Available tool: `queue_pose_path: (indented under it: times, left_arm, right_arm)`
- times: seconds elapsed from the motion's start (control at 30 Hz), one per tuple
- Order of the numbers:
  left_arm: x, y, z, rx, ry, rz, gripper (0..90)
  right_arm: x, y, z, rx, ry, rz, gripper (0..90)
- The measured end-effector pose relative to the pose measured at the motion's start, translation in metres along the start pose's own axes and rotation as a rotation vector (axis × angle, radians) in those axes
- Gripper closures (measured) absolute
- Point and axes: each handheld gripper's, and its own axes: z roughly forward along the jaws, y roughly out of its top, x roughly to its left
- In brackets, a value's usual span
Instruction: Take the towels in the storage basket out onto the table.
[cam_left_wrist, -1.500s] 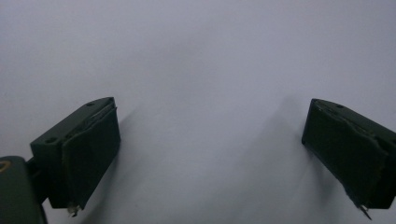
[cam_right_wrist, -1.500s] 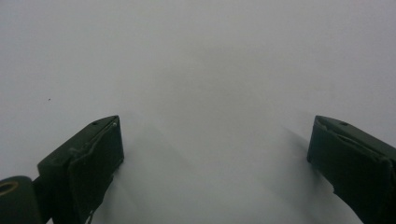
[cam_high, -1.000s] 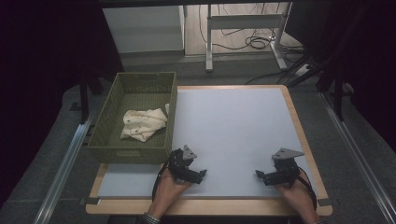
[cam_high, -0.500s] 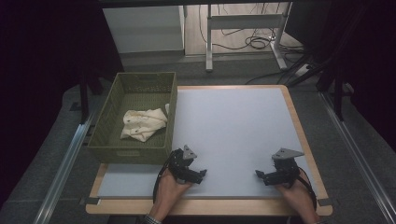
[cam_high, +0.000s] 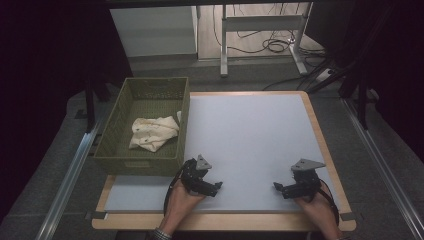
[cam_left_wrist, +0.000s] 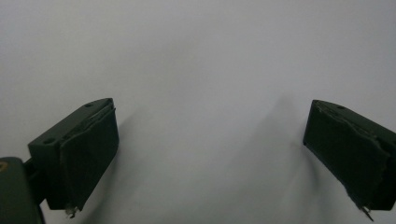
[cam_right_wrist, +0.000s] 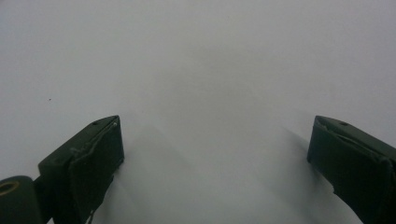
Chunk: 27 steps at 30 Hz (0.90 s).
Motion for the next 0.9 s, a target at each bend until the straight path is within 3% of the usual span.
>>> queue_pose_path:
  times: [0.4, 0.9]
  left_arm:
    - [-0.004, 0.013, -0.007, -0.017, -0.021, 0.010, 3.4]
    - [-0.010, 0.033, -0.007, 0.012, -0.022, 0.047, 5.1]
  right_arm:
    - [0.000, 0.000, 0.000, -0.002, 0.000, 0.001, 3.8]
    - [0.000, 0.000, 0.000, -0.002, 0.000, 0.000, 3.8]
